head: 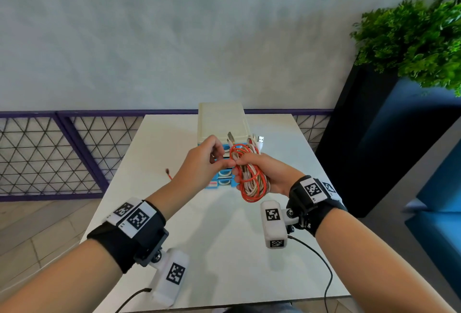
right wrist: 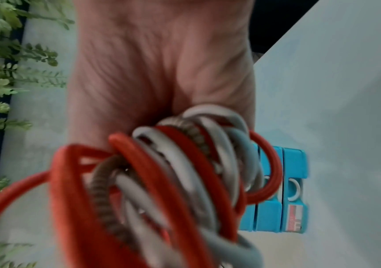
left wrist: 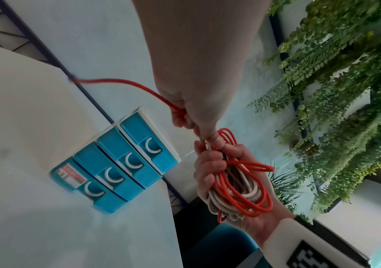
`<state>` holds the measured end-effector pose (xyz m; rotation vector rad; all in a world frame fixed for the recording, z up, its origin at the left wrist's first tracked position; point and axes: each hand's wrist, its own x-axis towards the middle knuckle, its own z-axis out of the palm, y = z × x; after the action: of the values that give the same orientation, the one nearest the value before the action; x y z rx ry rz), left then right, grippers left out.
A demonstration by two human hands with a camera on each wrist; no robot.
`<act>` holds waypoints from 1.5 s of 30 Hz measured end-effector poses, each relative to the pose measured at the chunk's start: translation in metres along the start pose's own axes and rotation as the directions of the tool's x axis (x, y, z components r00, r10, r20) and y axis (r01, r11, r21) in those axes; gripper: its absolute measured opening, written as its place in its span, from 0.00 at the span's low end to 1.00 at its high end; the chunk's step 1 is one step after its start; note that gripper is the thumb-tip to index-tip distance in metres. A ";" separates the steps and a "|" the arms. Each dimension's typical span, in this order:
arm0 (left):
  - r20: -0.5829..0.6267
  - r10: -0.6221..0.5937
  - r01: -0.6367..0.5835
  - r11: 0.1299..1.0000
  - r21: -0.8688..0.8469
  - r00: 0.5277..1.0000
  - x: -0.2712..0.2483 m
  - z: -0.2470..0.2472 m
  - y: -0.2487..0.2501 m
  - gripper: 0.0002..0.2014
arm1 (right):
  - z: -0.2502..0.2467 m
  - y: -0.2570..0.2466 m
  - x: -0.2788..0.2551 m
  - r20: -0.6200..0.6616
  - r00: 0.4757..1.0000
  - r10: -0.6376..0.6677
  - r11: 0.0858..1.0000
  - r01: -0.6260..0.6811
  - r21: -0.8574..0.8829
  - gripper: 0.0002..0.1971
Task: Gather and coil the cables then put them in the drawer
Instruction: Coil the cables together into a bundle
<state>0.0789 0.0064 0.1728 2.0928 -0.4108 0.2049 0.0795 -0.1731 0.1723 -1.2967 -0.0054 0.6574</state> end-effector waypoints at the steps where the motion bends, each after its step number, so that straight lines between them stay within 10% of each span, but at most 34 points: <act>1: 0.030 -0.013 0.012 0.999 0.048 0.999 0.001 -0.001 0.000 0.11 | 0.000 0.000 0.001 -0.015 0.999 -0.028 0.999 0.028 -0.015 0.04; 5: 0.208 -0.309 0.297 0.951 0.086 0.928 0.004 -0.013 -0.011 0.21 | -0.010 -0.002 0.003 -0.197 0.965 -0.171 0.981 0.148 -0.126 0.09; 9: 0.541 -0.503 0.726 0.588 -0.357 0.674 -0.003 -0.023 -0.017 0.15 | -0.024 0.000 0.003 -0.368 0.900 -0.234 0.964 0.168 -0.204 0.09; 13: 0.591 -0.442 0.736 0.343 -0.584 0.675 -0.003 -0.014 -0.001 0.11 | -0.020 0.006 0.011 -0.374 0.891 -0.256 0.958 0.181 -0.223 0.10; 21: 0.514 -0.445 0.677 0.547 -0.493 0.733 0.003 0.007 0.022 0.04 | 0.008 0.005 0.013 -0.114 0.976 -0.186 0.981 0.178 -0.078 0.31; 28: 0.503 -0.426 0.643 0.644 -0.414 0.752 -0.003 0.008 0.024 0.08 | 0.008 0.003 0.008 -0.341 0.898 -0.280 0.953 0.217 -0.210 0.04; 36: 0.705 -0.427 0.745 0.632 -0.215 0.566 -0.025 -0.011 -0.002 0.06 | -0.022 -0.006 0.003 -0.529 0.797 -0.292 0.954 0.283 -0.101 0.07; 40: 0.550 -0.327 0.386 0.922 0.009 0.768 -0.019 -0.013 -0.006 0.05 | -0.017 -0.006 0.000 -0.418 0.877 -0.237 0.972 0.212 -0.104 0.08; 45: 0.292 -0.115 0.071 0.985 0.154 0.950 -0.007 -0.006 0.008 0.05 | -0.001 -0.004 0.000 -0.178 0.972 -0.152 0.981 0.126 -0.147 0.10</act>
<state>0.0692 0.0092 0.1801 2.2861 -0.4879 -0.1473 0.0813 -0.1741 0.1755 -1.4714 0.0142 0.4179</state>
